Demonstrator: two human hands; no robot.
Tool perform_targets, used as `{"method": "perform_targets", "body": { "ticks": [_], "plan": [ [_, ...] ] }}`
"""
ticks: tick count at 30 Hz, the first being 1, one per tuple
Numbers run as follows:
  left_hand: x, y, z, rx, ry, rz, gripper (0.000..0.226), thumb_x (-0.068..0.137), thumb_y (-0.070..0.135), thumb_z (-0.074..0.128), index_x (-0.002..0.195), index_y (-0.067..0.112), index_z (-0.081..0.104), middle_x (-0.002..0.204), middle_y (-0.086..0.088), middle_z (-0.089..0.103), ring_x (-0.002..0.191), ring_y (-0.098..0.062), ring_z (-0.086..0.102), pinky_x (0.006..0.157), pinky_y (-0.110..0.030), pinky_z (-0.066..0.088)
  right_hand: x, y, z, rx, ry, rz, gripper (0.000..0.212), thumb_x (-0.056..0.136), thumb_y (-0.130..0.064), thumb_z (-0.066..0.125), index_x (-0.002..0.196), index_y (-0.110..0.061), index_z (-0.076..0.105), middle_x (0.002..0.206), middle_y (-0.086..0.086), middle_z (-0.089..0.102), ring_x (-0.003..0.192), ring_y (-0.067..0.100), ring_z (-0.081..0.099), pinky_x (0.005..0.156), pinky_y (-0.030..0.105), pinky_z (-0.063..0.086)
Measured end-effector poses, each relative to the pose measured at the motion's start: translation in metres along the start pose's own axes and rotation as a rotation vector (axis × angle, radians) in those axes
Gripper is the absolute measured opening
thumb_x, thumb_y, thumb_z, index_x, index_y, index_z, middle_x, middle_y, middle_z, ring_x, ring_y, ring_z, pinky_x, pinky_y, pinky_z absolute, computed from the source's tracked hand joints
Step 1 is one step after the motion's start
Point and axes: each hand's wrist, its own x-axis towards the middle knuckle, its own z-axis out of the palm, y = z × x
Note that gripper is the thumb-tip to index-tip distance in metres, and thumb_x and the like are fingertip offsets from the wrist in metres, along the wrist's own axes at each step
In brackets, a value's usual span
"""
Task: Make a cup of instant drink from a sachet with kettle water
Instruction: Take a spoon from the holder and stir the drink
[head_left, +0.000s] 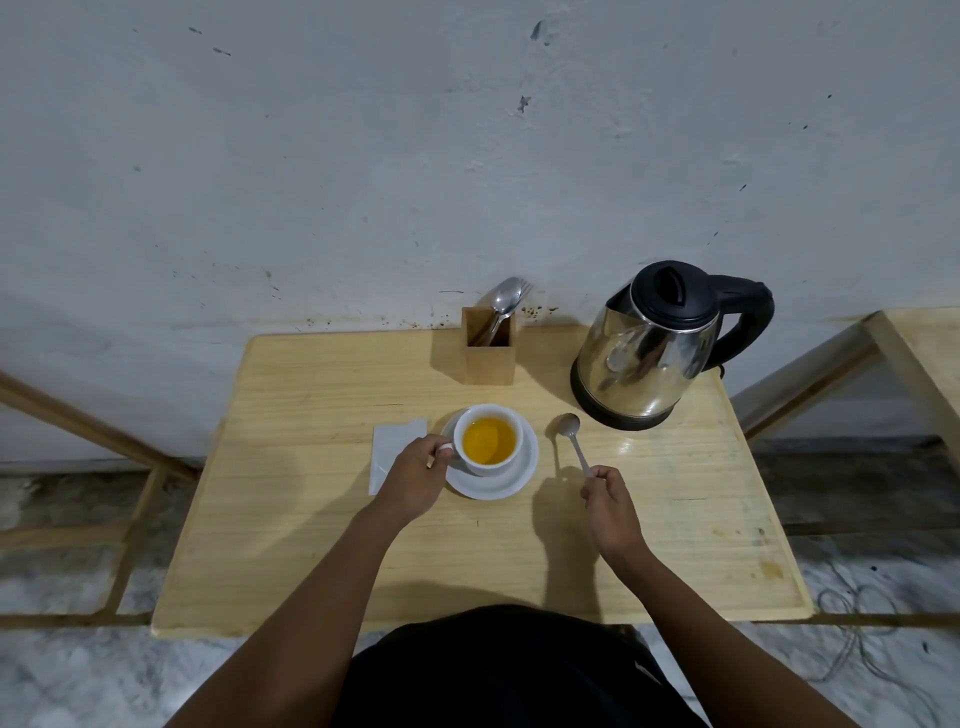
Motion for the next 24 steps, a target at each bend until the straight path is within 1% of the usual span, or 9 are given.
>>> {"method": "perform_targets", "body": {
  "ticks": [2, 3, 5, 6, 8, 11, 17, 20, 24],
  "plan": [
    [0.0, 0.001, -0.001, 0.005, -0.006, 0.01, 0.023, 0.099, 0.026, 0.043, 0.104, 0.013, 0.062, 0.105, -0.006, 0.066, 0.099, -0.021, 0.058, 0.08, -0.026, 0.04, 0.005, 0.002, 0.004, -0.045, 0.008, 0.011, 0.016, 0.099, -0.015, 0.038, 0.097, -0.007, 0.052, 0.079, 0.002, 0.053, 0.066, 0.015, 0.047, 0.061, 0.032, 0.039],
    [0.0, 0.001, -0.001, 0.005, -0.01, 0.012, 0.023, 0.099, 0.026, 0.043, 0.104, 0.013, 0.062, 0.105, -0.006, 0.066, 0.099, -0.021, 0.058, 0.08, -0.026, 0.039, 0.008, 0.003, 0.006, -0.075, 0.014, 0.023, 0.018, 0.099, -0.019, 0.039, 0.098, -0.008, 0.054, 0.08, 0.001, 0.056, 0.07, 0.016, 0.051, 0.065, 0.035, 0.043],
    [0.0, 0.002, -0.001, -0.003, -0.017, 0.01, 0.023, 0.099, 0.027, 0.043, 0.104, 0.014, 0.062, 0.105, -0.006, 0.066, 0.099, -0.021, 0.058, 0.079, -0.025, 0.039, 0.013, 0.004, 0.008, -0.164, 0.029, 0.048, 0.022, 0.098, -0.027, 0.043, 0.098, -0.012, 0.059, 0.087, 0.0, 0.063, 0.082, 0.02, 0.06, 0.077, 0.04, 0.049],
    [0.0, 0.002, -0.001, -0.005, -0.019, 0.007, 0.023, 0.099, 0.027, 0.043, 0.104, 0.015, 0.062, 0.106, -0.005, 0.066, 0.099, -0.021, 0.058, 0.08, -0.025, 0.039, 0.015, 0.005, 0.009, -0.215, 0.032, 0.055, 0.022, 0.097, -0.03, 0.046, 0.097, -0.014, 0.061, 0.091, 0.0, 0.065, 0.087, 0.021, 0.061, 0.08, 0.04, 0.051],
    [0.0, 0.001, -0.002, -0.004, -0.019, 0.005, 0.023, 0.098, 0.027, 0.043, 0.104, 0.015, 0.062, 0.106, -0.005, 0.066, 0.1, -0.021, 0.058, 0.081, -0.025, 0.039, 0.016, 0.007, 0.01, -0.303, 0.032, 0.054, 0.02, 0.094, -0.036, 0.05, 0.095, -0.02, 0.062, 0.092, -0.004, 0.065, 0.088, 0.019, 0.061, 0.079, 0.037, 0.05],
    [0.0, 0.001, -0.002, 0.004, -0.014, 0.003, 0.024, 0.098, 0.027, 0.043, 0.106, 0.014, 0.062, 0.107, -0.005, 0.066, 0.102, -0.02, 0.058, 0.083, -0.026, 0.041, 0.016, 0.005, 0.01, -0.423, 0.049, 0.029, 0.014, 0.091, -0.038, 0.055, 0.091, -0.025, 0.059, 0.084, -0.01, 0.06, 0.084, 0.017, 0.059, 0.07, 0.031, 0.042],
    [0.0, 0.002, -0.002, 0.001, -0.015, -0.002, 0.023, 0.098, 0.027, 0.044, 0.106, 0.015, 0.062, 0.107, -0.004, 0.065, 0.101, -0.02, 0.058, 0.083, -0.027, 0.042, 0.018, 0.007, 0.007, -0.56, 0.032, 0.052, 0.014, 0.082, -0.032, 0.058, 0.076, -0.022, 0.065, 0.077, -0.003, 0.068, 0.074, 0.019, 0.063, 0.062, 0.028, 0.047],
    [0.0, 0.002, -0.002, -0.002, -0.01, -0.007, 0.022, 0.098, 0.027, 0.044, 0.105, 0.016, 0.062, 0.107, -0.003, 0.065, 0.102, -0.02, 0.057, 0.083, -0.027, 0.042, 0.019, 0.006, 0.006, -0.581, 0.057, 0.041, 0.011, 0.081, -0.034, 0.06, 0.082, -0.024, 0.064, 0.082, -0.005, 0.067, 0.077, 0.018, 0.063, 0.063, 0.028, 0.044],
    [0.001, 0.001, -0.001, -0.009, -0.006, -0.009, 0.021, 0.098, 0.026, 0.045, 0.105, 0.017, 0.062, 0.107, -0.004, 0.065, 0.101, -0.021, 0.058, 0.084, -0.028, 0.043, 0.022, 0.006, 0.004, -0.607, 0.053, -0.062, 0.02, 0.083, -0.041, 0.061, 0.097, -0.027, 0.056, 0.093, -0.007, 0.061, 0.083, 0.016, 0.061, 0.068, 0.03, 0.045]
  ]
}}
